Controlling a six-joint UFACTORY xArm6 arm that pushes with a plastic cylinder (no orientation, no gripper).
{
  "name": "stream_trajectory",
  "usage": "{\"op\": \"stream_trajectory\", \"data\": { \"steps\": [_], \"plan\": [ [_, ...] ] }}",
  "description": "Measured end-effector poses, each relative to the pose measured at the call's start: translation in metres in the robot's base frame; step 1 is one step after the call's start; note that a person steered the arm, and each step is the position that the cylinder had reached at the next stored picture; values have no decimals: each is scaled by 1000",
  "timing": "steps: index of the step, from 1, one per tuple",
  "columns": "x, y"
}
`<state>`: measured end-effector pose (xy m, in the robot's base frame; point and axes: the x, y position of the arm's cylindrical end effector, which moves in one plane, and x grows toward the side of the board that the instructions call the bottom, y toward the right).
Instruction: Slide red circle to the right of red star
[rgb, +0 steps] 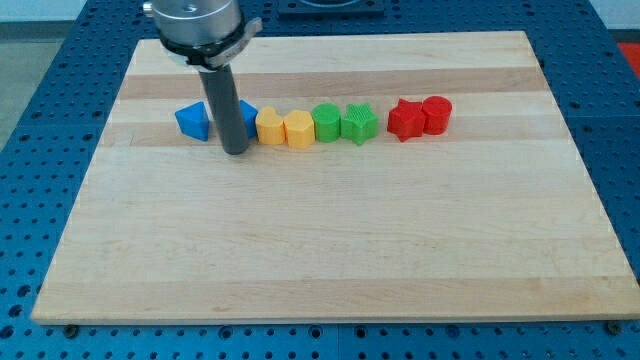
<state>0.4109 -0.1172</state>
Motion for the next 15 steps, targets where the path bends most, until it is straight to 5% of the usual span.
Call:
{"op": "stream_trajectory", "data": {
  "steps": [15],
  "plan": [
    [-11, 275]
  ]
}}
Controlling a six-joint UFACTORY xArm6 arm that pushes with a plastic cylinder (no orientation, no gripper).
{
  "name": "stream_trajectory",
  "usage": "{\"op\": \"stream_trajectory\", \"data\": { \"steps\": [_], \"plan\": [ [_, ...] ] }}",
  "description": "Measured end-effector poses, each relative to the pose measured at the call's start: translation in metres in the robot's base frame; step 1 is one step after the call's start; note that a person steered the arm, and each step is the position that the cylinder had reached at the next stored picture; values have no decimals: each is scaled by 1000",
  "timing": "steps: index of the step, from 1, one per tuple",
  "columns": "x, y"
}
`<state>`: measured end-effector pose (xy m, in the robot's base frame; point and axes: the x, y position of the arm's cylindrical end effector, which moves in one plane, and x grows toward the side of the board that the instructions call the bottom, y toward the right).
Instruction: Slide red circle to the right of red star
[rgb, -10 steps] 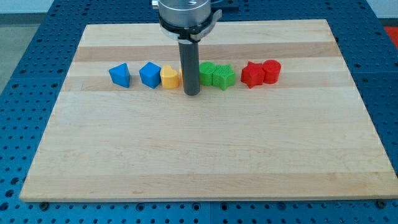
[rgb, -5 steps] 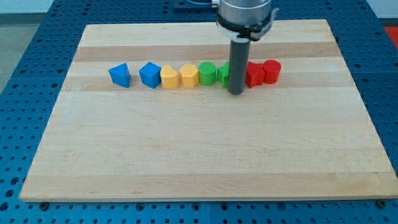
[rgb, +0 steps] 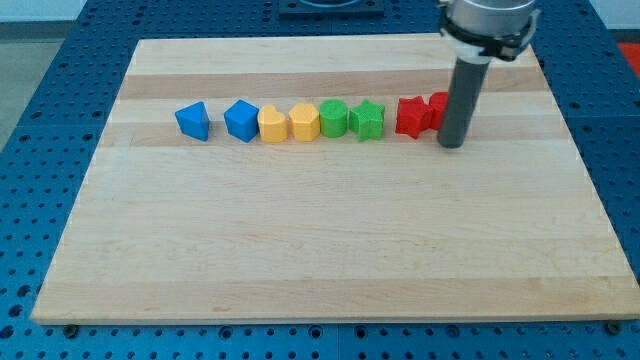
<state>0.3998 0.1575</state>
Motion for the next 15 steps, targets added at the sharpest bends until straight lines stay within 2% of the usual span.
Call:
{"op": "stream_trajectory", "data": {
  "steps": [2, 3, 6, 9, 13, 14, 15],
  "plan": [
    [-79, 28],
    [-84, 18],
    [-59, 12],
    [-76, -23],
    [-54, -20],
    [-56, -20],
    [-83, -23]
  ]
}}
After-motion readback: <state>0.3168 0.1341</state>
